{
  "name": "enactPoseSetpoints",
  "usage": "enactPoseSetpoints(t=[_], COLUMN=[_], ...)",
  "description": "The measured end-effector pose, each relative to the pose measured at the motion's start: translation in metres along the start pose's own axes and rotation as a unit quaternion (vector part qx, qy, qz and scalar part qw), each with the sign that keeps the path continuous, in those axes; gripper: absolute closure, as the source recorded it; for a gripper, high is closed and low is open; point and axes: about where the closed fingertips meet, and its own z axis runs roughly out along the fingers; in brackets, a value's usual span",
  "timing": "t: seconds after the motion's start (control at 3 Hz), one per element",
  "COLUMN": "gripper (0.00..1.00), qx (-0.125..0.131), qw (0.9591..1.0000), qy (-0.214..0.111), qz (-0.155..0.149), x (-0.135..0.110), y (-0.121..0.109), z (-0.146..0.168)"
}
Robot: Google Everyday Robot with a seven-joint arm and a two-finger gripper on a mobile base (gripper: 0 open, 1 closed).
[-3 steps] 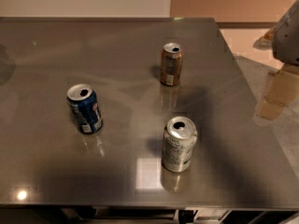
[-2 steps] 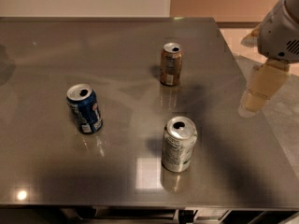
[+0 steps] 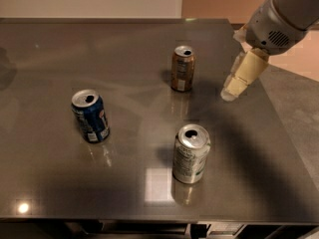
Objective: Move orange can near 7up can
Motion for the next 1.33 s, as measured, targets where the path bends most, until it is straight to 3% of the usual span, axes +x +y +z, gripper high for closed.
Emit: enactPoseSetpoints(t=[0.67, 1.33], gripper=[0.0, 0.0], qx=[-0.015, -0.024], qw=[0.9967, 0.9939], qy=[-0.071, -0.094], qz=[0.036, 0.052], x=[-0.035, -0.062], y=[-0.044, -0.079], z=[0.046, 0.099])
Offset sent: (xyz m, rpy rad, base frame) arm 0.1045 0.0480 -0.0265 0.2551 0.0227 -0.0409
